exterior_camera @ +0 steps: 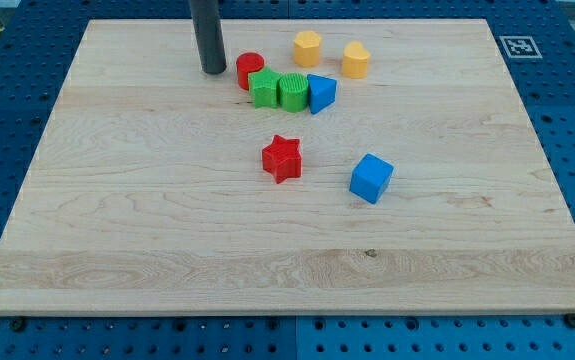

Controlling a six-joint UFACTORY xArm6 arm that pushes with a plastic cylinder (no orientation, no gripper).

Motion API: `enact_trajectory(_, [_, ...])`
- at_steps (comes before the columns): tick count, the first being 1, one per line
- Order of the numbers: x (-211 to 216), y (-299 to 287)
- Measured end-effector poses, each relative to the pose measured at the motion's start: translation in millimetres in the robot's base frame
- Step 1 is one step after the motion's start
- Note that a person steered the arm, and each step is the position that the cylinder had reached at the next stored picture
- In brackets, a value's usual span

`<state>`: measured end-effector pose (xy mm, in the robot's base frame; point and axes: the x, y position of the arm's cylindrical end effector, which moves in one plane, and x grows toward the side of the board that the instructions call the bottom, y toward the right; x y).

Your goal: Slide the yellow heart to the blue triangle

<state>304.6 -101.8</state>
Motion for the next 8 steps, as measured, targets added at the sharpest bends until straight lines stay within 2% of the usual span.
enact_trajectory(2, [10, 46])
enact_trajectory(3, [10, 40])
enact_trajectory(4, [3, -8])
enact_trajectory(5, [-64, -37])
enact_trajectory(6, [-112, -18])
enact_trajectory(7, [-112, 10])
enact_trajectory(8, [-111, 73])
